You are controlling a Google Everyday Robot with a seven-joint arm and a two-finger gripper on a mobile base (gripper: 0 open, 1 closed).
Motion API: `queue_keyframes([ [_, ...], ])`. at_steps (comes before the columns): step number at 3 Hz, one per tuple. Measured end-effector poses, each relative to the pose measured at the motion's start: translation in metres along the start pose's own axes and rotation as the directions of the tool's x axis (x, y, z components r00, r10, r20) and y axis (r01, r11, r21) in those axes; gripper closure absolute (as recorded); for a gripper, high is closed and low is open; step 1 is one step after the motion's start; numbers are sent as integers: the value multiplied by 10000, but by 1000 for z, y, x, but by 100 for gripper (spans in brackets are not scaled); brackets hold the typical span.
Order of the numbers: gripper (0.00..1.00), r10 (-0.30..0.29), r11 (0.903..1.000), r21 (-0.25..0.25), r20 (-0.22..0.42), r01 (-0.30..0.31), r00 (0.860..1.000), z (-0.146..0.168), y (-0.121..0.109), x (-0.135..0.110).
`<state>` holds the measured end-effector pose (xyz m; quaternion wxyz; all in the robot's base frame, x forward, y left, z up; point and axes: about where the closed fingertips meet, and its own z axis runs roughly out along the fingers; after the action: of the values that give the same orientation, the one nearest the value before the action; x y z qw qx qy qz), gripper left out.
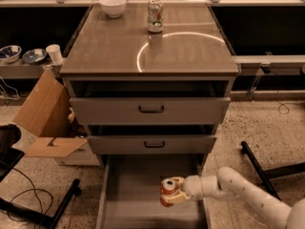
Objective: Pick coke can from bottom drawer and place on counter
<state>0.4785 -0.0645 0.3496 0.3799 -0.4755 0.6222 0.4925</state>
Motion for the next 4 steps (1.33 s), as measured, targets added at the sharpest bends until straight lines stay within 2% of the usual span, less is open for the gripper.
queue_keyframes([
  [1, 100, -262, 9989, 404, 119, 257, 9996, -64, -12, -113],
  [3, 100, -1161, 9861, 1146, -403, 1200, 9924, -160, -66, -321],
  [4, 100, -1430, 9770, 1548, -358, 1468, 9891, -176, -77, -341],
])
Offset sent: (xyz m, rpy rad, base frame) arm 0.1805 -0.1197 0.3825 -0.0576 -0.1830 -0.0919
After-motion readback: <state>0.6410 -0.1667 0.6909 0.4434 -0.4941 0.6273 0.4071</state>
